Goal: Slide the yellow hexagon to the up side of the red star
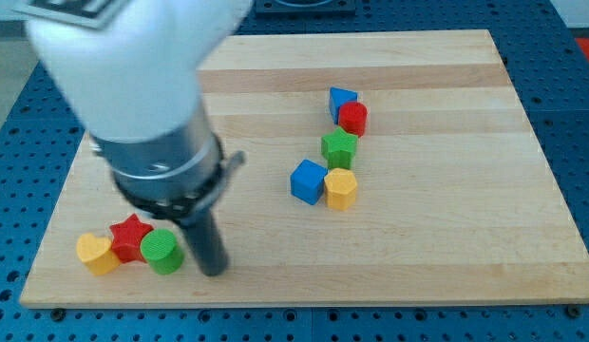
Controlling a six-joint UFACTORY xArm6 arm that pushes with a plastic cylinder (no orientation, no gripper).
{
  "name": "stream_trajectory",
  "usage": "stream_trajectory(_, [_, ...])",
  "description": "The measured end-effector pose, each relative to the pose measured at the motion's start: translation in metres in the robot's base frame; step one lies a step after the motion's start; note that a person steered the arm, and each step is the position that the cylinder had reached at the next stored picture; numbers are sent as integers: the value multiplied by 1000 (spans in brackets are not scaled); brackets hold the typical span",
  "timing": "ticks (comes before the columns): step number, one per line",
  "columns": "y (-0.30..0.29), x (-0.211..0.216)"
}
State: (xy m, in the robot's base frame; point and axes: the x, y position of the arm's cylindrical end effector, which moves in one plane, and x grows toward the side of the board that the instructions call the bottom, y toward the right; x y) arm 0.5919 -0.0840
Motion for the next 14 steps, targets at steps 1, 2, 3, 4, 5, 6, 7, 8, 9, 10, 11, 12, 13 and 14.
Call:
stream_trajectory(1, [94, -7])
stream_trajectory(2, [178, -32])
stream_trajectory(3, [190, -59])
stream_trajectory(4, [182, -97])
stream_trajectory(5, [169, -97])
stream_trajectory(6, [161, -97])
stream_trajectory(7, [156, -97])
stream_trajectory(8, [153, -97])
stream_trajectory(9, [149, -97])
stream_trajectory(10, [146, -97])
stream_trajectory(11, [141, -97])
stream_trajectory(12, [136, -97])
stream_trajectory(13, [130, -96])
stream_trajectory(14, [123, -90])
